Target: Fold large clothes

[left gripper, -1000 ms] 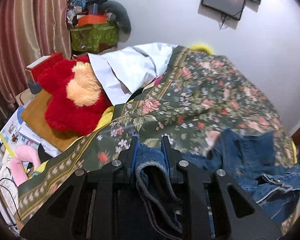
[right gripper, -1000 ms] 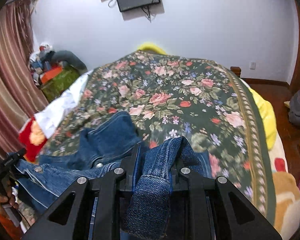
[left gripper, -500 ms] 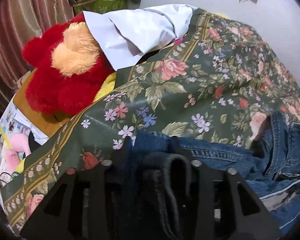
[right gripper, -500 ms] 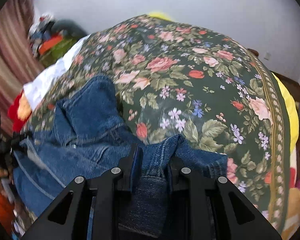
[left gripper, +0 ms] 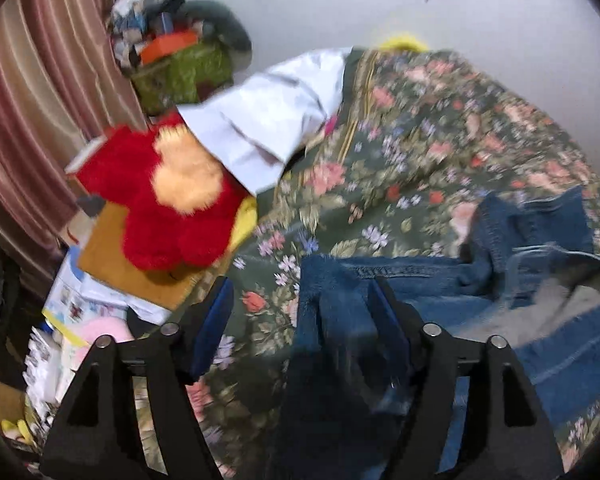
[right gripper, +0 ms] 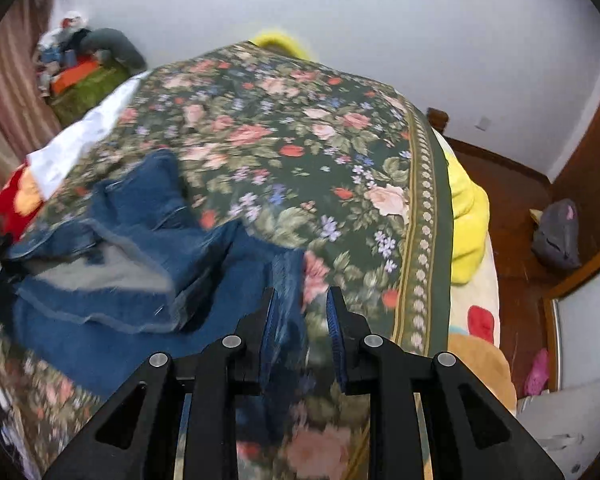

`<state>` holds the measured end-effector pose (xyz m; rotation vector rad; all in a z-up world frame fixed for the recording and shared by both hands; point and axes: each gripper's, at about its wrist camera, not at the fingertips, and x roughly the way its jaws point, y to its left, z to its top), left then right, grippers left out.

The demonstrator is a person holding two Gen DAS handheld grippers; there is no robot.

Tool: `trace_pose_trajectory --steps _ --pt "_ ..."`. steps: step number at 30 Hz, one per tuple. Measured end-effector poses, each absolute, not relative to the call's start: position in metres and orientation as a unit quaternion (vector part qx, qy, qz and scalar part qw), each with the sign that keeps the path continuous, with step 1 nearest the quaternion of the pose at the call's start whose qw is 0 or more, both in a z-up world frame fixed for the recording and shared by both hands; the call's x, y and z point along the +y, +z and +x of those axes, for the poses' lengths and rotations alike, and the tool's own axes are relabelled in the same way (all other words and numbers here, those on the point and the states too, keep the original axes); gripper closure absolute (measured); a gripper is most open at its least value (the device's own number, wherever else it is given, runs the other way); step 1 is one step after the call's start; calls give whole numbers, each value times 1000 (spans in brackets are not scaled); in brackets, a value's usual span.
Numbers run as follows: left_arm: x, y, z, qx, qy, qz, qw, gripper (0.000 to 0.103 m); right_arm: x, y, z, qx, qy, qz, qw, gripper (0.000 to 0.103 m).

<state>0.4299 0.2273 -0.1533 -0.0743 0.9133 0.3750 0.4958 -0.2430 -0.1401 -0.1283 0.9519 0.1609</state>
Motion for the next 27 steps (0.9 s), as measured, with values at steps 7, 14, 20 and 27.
trace_pose_trajectory --steps 7,14,20,27 --pt "196 -126 393 426 123 -26 896 23 -213 -138 448 453 139 -62 878 83" --pt "143 -160 385 459 56 15 886 23 -173 -165 436 470 180 -77 861 83" --pt "114 -218 413 508 40 12 860 23 -146 -200 450 474 172 -95 858 83" --pt "99 -251 447 518 37 21 854 20 -114 -225 476 480 188 -157 843 81"
